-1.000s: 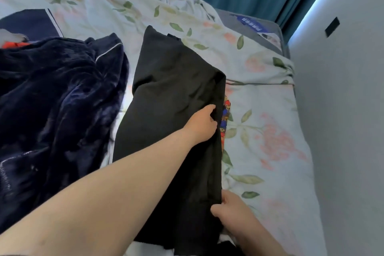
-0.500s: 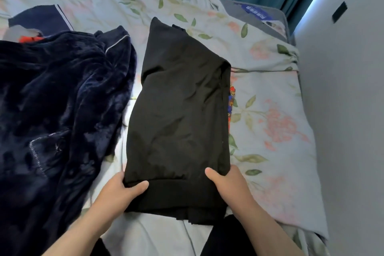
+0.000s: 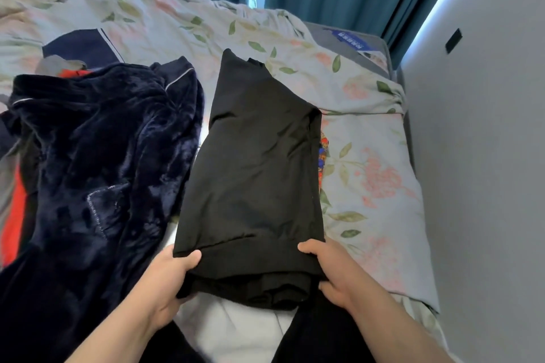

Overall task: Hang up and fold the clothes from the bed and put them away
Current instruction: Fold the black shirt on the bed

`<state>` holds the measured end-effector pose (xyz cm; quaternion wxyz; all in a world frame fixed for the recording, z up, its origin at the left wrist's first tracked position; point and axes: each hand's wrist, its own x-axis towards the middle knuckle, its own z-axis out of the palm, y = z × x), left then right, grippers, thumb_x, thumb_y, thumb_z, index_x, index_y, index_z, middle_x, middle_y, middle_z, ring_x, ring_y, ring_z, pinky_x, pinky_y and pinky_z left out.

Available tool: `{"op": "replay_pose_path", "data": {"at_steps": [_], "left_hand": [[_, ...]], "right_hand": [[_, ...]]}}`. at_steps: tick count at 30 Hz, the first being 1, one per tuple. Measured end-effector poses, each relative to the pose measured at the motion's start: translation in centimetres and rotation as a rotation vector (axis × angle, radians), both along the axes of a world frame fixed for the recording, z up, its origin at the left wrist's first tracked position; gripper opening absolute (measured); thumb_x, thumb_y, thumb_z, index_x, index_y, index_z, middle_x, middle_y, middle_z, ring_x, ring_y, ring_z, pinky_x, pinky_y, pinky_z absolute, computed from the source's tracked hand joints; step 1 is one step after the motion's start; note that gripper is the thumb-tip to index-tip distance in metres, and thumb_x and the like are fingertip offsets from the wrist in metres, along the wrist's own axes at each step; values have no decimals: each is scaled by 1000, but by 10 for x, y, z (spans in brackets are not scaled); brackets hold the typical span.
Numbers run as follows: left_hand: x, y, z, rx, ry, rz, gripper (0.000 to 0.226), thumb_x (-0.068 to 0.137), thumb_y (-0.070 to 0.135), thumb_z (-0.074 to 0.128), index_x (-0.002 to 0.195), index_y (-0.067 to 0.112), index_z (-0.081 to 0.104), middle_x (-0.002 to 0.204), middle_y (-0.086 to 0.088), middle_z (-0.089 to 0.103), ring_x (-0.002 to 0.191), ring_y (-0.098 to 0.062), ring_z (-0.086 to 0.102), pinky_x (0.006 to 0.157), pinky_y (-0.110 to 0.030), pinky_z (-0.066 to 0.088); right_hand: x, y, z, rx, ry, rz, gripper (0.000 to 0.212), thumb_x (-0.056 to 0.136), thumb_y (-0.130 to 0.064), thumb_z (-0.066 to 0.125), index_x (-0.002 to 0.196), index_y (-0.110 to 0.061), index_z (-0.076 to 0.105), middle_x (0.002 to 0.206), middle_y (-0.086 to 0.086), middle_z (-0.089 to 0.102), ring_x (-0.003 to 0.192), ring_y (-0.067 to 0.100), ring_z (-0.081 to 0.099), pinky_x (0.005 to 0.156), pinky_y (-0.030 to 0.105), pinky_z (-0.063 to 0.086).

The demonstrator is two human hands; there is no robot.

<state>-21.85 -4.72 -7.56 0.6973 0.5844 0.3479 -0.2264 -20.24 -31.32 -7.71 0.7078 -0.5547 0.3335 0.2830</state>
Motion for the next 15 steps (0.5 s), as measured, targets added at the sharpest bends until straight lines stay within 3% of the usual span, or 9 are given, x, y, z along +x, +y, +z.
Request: {"op": "replay_pose_path", "data": {"at_steps": [3, 5, 7, 8, 9, 11, 12, 14, 15], "left_hand": [[-28, 11, 5, 16, 34, -103, 19, 96, 2, 56, 107, 16, 64, 83, -6, 75, 67, -18, 65, 59, -27, 43], [-45, 20, 10, 44, 2, -98, 42, 86, -3, 69, 121, 18, 60, 96, -7, 76, 81, -22, 70, 65, -34, 52], [-64, 31, 16, 246, -145, -161, 85, 70, -2, 79, 143, 26, 47, 123, 5, 69, 111, -15, 64, 96, -41, 51], [-70, 35, 22, 335, -233, -225, 91, 70, -1, 81, 146, 32, 43, 133, 13, 61, 122, -9, 57, 107, -35, 43], [-75, 39, 26, 338, -317, -250, 87, 74, -7, 80, 143, 36, 48, 134, 18, 59, 124, -3, 56, 108, -25, 41], [-68, 42, 37, 153, -384, -227, 64, 79, -19, 68, 119, 30, 73, 119, 11, 71, 111, -4, 66, 88, -15, 51], [-61, 43, 41, 48, -375, -178, 49, 77, -16, 68, 104, 24, 80, 107, 3, 76, 99, -9, 71, 78, -18, 56], [-43, 45, 43, -192, -321, -79, 33, 51, 0, 74, 79, 17, 82, 85, -7, 77, 75, -21, 74, 60, -31, 60], [-34, 46, 45, -270, -304, -50, 51, 31, 2, 71, 79, 13, 80, 86, -13, 76, 72, -28, 73, 56, -37, 60]], "right_hand": [[-28, -4, 13, -44, -13, 101, 32, 90, -4, 58, 119, -16, 65, 108, 6, 76, 99, 24, 73, 95, 46, 56], [-49, -8, 20, -119, -59, 102, 39, 90, -4, 62, 127, -14, 58, 113, 6, 74, 101, 24, 73, 95, 45, 56], [-70, -13, 26, -261, -129, 99, 65, 86, -12, 72, 142, -26, 42, 126, 0, 67, 111, 21, 68, 102, 45, 52], [-77, -13, 30, -318, -190, 133, 73, 85, -19, 75, 142, -40, 36, 131, -6, 62, 118, 17, 64, 105, 44, 49], [-82, -12, 35, -367, -272, 150, 69, 85, -23, 75, 138, -49, 38, 132, -13, 60, 122, 12, 60, 107, 41, 47], [-83, -11, 43, -412, -413, 64, 44, 92, -18, 67, 113, -55, 59, 127, -24, 62, 121, 1, 58, 99, 27, 48], [-79, -11, 45, -367, -432, -29, 39, 97, -10, 57, 104, -46, 69, 126, -23, 63, 120, -1, 59, 94, 23, 49], [-68, -11, 50, -48, -402, -201, 49, 97, 10, 37, 99, -17, 78, 134, -9, 63, 121, 9, 62, 90, 30, 57], [-59, -11, 53, 126, -378, -271, 51, 90, 17, 33, 102, -6, 77, 135, 0, 64, 121, 19, 64, 90, 36, 59]]}}
